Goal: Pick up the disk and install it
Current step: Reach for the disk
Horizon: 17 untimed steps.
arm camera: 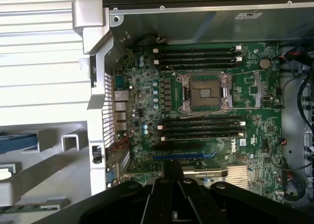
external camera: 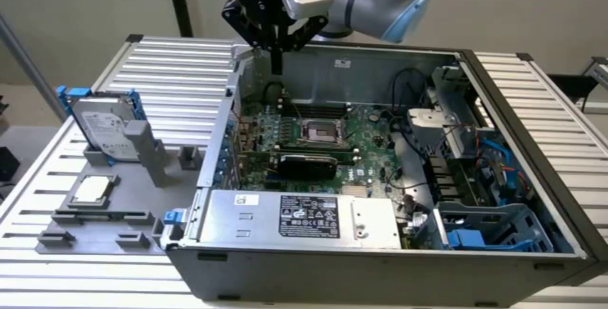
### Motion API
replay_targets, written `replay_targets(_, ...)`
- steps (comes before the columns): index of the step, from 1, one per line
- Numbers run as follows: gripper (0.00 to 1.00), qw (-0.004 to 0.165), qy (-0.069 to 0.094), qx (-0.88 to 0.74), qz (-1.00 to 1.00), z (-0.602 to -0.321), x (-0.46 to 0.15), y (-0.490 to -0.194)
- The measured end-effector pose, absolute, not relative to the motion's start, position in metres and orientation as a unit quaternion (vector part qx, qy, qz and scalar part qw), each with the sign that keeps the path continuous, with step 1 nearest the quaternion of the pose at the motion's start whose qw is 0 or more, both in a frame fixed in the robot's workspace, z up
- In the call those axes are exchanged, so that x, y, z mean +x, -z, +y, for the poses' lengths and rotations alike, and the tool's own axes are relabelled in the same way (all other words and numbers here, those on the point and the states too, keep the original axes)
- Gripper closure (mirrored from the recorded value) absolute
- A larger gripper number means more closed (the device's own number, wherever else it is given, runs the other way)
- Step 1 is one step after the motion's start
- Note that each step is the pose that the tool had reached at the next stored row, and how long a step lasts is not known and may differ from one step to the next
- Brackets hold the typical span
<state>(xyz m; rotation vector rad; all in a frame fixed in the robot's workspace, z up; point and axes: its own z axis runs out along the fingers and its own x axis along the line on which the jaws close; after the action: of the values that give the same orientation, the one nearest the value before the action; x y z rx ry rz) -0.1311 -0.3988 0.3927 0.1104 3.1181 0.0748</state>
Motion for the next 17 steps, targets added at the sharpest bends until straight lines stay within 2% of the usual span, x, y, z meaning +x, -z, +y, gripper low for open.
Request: replay_targets(17,0.89,0.010,-0.027,0.035,0.999,-0.399,-0.208,-0.393)
